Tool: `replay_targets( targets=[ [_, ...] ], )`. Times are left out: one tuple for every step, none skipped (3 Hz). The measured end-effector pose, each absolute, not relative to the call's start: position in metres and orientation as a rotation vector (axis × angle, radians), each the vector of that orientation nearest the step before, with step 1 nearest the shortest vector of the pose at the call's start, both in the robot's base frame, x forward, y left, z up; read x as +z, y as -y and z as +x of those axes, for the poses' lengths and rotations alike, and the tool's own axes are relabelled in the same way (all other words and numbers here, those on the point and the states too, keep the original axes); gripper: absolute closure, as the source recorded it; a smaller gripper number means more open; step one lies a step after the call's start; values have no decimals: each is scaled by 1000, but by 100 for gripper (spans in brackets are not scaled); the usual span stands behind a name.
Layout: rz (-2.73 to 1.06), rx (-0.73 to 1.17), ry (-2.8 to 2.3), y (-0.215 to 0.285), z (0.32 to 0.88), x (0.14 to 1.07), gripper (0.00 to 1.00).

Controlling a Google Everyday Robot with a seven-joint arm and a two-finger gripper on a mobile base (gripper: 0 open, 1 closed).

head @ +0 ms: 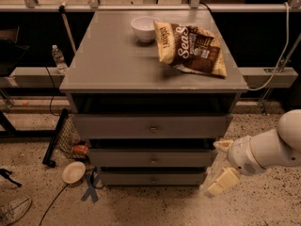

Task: Open bottom drawer

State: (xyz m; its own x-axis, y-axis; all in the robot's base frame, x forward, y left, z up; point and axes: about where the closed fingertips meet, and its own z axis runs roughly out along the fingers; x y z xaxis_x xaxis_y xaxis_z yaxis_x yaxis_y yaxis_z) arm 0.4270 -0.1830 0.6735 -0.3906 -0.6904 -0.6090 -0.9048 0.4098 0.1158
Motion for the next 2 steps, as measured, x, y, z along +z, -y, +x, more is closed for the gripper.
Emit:
replay_targets(
  targets=[
    [-1356,605,-2198,183,427,674,0],
    [-1348,643,-2175,178,429,662,0]
  ],
)
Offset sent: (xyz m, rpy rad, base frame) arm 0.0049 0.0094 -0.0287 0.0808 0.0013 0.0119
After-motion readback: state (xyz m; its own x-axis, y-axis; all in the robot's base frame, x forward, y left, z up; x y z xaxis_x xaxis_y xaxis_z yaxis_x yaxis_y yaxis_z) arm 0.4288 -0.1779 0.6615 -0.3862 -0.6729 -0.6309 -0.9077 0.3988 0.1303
